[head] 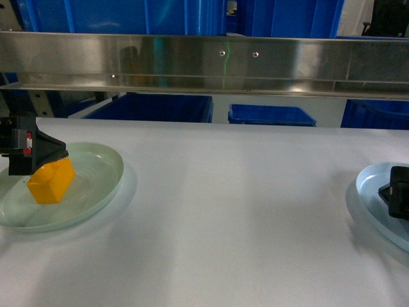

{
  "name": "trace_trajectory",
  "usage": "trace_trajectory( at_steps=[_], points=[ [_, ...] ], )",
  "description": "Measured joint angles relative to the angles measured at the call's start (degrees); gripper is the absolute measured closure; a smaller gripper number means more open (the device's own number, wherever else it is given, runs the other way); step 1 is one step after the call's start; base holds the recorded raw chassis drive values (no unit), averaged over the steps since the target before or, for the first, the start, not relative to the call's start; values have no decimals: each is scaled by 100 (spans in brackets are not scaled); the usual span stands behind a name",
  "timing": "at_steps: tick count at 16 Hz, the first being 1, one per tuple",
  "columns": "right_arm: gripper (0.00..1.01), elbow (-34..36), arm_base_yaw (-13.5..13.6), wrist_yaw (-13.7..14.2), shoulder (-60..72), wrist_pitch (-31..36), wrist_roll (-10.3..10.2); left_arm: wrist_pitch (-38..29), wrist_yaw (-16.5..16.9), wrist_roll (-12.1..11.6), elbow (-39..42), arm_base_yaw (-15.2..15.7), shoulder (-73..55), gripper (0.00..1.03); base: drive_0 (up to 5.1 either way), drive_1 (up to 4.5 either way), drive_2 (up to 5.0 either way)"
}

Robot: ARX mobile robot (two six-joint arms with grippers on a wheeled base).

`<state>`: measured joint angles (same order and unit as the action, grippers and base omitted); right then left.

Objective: Sort and place red and yellow blocks in left bins

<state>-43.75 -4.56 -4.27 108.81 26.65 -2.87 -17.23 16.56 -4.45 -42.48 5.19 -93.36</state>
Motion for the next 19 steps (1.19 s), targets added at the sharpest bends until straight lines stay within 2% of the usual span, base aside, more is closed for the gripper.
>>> trace_trajectory(
  at_steps=[2,7,9,12,13,15,19],
  points=[
    [6,-90,-39,-2,120,77,15,-4,2,0,0,0,0,5,0,0,0],
    [56,-105,-107,-48,164,181,57,0,0,0,0,0,0,5,0,0,0],
    [69,-81,-81,-74,96,168,81,0,0,0,0,0,0,5,0,0,0],
    [72,-7,50,-116,-245,201,87,0,-2,0,0,0,0,5,0,0,0],
    [72,-4,138,-203,-1034,240,-39,0,0,0,0,0,0,5,0,0,0],
    [72,2,208,-181,-1558,120,-48,0,0,0,0,0,0,5,0,0,0],
    [72,238,354,-81,-3423,-621,-24,0,0,0,0,0,0,5,0,0,0]
  ],
)
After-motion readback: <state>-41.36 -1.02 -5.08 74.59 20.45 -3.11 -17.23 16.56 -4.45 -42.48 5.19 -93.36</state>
